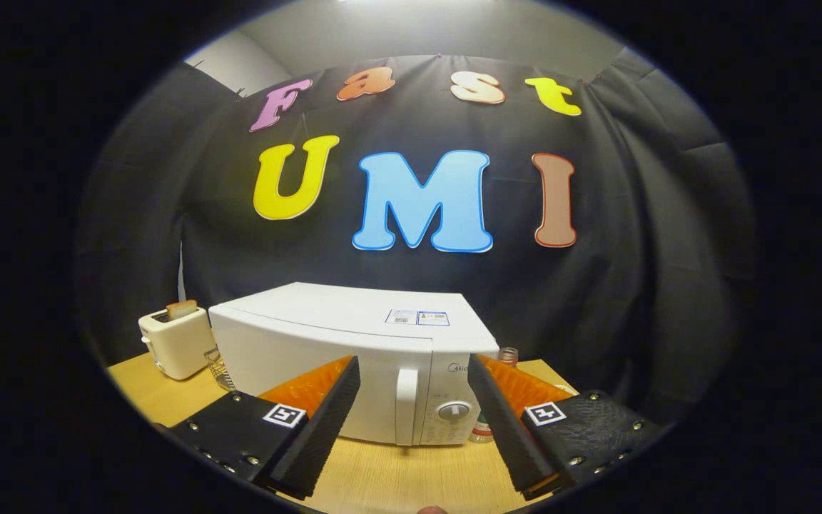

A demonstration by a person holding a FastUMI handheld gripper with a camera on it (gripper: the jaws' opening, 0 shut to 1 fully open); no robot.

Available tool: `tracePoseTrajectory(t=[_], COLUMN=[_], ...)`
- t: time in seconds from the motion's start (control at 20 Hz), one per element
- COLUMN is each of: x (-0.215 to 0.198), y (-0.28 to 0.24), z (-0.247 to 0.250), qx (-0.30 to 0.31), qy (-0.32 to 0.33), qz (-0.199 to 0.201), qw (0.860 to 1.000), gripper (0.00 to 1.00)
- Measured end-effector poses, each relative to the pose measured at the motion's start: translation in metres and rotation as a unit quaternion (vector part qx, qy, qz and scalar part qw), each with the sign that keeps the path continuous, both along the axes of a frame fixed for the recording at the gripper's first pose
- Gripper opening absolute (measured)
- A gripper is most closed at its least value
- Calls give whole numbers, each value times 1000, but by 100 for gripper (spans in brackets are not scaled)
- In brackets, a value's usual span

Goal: Open the microwave, put the food inside, and close the microwave door.

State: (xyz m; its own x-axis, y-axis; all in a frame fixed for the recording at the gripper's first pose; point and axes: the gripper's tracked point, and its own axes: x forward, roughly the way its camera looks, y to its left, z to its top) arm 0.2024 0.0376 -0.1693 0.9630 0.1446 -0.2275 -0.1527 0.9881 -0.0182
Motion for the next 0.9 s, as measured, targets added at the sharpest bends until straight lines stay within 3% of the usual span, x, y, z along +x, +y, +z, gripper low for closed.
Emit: tracePoseTrajectory(t=[0.65,0.9], x=[45,52], y=[14,19], z=[-98,-121], qx=[-19,-4], qy=[100,132], qz=[6,0], qw=[995,991], gripper=[95,70])
